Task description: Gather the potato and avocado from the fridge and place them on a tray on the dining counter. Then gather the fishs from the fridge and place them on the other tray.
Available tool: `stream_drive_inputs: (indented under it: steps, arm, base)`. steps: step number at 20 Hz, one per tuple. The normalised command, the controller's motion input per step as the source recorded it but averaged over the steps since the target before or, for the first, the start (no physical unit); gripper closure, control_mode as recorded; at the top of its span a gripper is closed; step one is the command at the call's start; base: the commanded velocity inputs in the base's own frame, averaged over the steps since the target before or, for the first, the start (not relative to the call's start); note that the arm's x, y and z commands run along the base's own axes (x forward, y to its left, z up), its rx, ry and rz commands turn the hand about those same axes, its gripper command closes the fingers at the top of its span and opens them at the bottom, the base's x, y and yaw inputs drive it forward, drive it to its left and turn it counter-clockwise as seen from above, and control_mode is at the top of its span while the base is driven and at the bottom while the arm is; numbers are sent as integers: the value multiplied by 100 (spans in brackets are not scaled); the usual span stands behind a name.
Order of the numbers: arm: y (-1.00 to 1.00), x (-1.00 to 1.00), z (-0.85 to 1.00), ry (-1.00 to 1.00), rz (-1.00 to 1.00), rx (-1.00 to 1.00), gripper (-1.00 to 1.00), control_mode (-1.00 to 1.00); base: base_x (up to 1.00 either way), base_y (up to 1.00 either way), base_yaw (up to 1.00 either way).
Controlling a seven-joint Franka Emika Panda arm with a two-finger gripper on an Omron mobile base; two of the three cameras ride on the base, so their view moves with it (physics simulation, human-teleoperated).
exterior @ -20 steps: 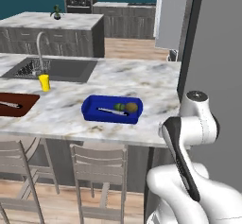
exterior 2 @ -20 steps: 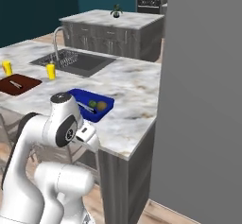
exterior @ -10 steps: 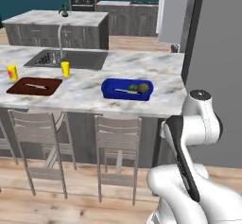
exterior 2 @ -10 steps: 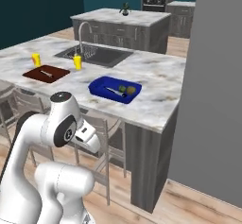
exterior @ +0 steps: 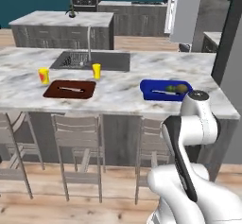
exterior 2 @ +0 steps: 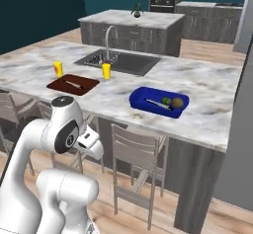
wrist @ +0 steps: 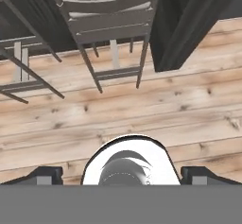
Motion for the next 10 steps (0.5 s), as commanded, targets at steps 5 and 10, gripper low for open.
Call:
stream_drive_inputs:
  steps: [5,10]
  arm:
    - [0,0,0,0,0,0,-100,100]
    - [0,0,0,0,0,0,-100,100]
  base:
    - [0,100,-17]
    - [0,100,-16]
